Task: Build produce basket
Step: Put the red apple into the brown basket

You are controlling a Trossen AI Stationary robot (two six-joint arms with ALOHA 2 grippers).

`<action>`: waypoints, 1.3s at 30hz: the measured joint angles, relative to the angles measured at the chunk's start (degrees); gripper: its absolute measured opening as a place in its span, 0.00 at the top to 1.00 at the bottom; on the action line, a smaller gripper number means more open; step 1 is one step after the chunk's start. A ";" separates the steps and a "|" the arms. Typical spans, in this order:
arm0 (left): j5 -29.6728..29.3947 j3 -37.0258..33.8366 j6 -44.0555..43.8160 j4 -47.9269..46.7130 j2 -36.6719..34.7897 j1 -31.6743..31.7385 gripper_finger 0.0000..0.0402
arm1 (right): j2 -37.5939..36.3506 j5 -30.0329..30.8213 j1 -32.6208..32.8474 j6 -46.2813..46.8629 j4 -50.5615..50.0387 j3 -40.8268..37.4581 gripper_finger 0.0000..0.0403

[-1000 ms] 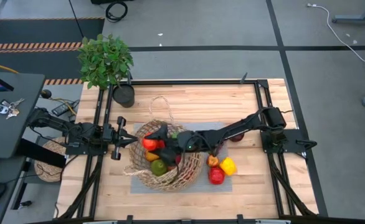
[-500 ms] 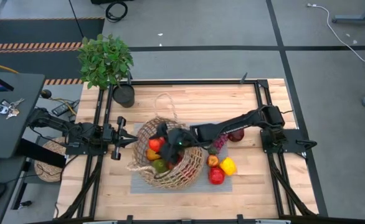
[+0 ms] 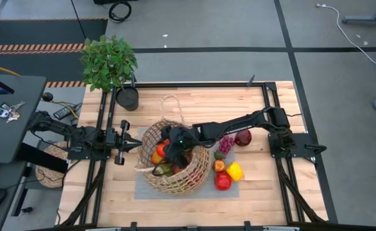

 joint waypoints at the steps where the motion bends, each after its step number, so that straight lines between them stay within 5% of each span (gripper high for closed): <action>1: 0.01 0.00 0.00 0.00 0.02 0.00 0.92 | 0.05 0.40 -0.01 0.18 0.24 0.05 0.10; 13: -0.01 0.00 0.00 -0.02 0.00 -0.02 0.91 | 0.35 4.90 -0.01 0.78 0.21 0.01 0.02; 18: 0.01 0.00 0.00 -0.02 0.02 -0.02 0.92 | -1.13 13.01 0.89 -1.89 1.04 -0.11 0.01; 30: -0.01 0.00 -0.01 -0.02 0.02 -0.01 0.91 | -9.56 22.90 1.08 -1.03 17.25 -0.10 0.02; 35: -0.01 0.00 0.00 -0.02 0.01 -0.01 0.92 | -16.07 32.29 1.18 -0.04 12.75 -0.09 0.02; 39: -0.01 0.02 0.00 -0.02 -0.01 0.00 0.93 | -21.69 33.94 0.49 10.22 -1.48 0.01 0.02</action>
